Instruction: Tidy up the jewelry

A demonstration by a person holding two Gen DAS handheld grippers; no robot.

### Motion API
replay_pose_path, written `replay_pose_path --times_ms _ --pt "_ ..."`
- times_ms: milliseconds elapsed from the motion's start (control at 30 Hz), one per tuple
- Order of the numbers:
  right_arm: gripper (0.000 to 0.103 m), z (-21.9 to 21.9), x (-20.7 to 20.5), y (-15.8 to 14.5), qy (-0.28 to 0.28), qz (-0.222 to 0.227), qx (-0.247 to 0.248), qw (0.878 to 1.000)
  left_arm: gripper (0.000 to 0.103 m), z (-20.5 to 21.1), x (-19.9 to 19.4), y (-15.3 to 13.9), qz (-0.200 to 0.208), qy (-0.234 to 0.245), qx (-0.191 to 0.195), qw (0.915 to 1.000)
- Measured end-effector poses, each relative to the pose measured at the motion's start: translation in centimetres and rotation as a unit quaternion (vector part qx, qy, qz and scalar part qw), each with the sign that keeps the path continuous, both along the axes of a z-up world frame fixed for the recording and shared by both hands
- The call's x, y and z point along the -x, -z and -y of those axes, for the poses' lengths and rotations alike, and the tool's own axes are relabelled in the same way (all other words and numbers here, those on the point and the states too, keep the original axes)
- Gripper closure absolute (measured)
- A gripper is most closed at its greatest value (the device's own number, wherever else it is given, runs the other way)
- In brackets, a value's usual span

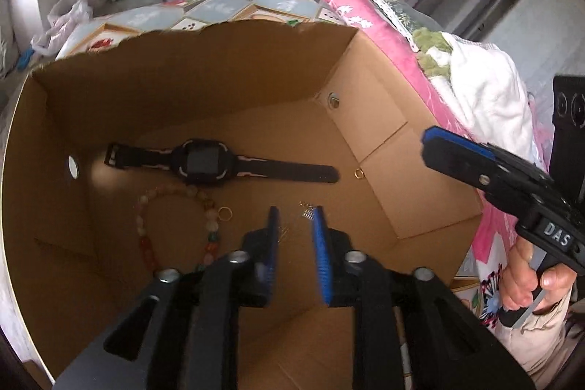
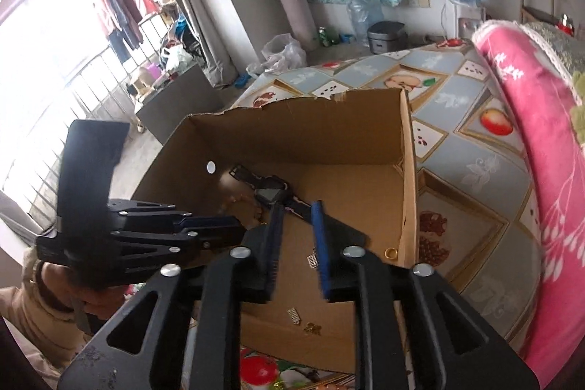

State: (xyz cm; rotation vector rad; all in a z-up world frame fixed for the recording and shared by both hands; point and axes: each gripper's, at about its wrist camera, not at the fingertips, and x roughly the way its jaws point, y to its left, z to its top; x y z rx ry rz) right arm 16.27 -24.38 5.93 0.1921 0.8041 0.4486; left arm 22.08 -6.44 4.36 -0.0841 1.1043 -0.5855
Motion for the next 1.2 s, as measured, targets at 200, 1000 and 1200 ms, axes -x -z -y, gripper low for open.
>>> replay_pose_path --times_ms 200,1000,1200 --pt "0.077 2.2 3.4 -2.0 0.016 0.037 -0.026 0.999 0.066 -1.4 1.7 -1.9 0.039 -0.012 0.022 0.9989" --pt "0.077 0.6 12.7 8.8 0.026 -0.046 0.065 0.996 0.048 -1.5 18.5 0.9 0.146 0.106 -0.006 0.9836" --pt "0.089 -0.5 12.0 10.6 0.026 -0.042 0.118 0.992 0.048 1.7 18.0 4.6 0.176 0.131 -0.044 0.9746"
